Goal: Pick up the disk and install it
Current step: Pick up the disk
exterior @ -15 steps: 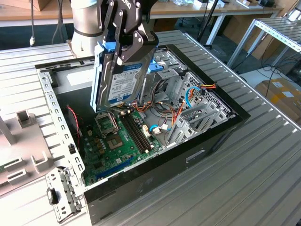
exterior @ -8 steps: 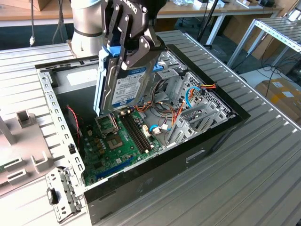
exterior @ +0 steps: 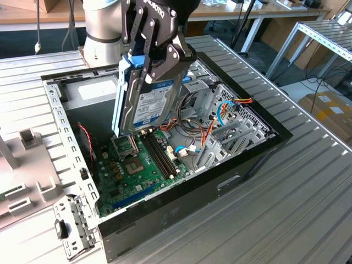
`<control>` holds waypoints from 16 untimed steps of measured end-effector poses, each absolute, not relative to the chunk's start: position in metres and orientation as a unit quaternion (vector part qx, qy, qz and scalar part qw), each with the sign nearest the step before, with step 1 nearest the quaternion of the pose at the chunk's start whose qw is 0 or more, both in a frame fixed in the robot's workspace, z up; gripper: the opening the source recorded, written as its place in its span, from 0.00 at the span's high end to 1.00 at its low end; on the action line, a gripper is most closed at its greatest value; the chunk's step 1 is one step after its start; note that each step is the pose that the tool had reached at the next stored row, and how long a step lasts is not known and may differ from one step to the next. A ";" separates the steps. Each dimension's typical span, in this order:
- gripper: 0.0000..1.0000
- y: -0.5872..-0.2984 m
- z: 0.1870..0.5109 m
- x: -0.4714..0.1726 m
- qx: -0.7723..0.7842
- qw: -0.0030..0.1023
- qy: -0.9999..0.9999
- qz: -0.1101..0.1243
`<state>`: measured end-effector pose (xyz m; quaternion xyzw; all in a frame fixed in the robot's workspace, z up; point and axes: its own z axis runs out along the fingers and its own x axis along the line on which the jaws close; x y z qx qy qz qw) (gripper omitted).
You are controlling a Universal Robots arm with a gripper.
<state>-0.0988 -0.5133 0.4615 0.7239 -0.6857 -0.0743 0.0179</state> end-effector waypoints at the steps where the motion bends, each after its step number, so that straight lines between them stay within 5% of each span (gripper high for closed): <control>1: 0.63 -0.514 0.462 -0.098 0.724 0.018 -0.686 -0.074; 16: 0.63 -0.523 0.461 -0.093 0.724 0.018 -0.686 -0.074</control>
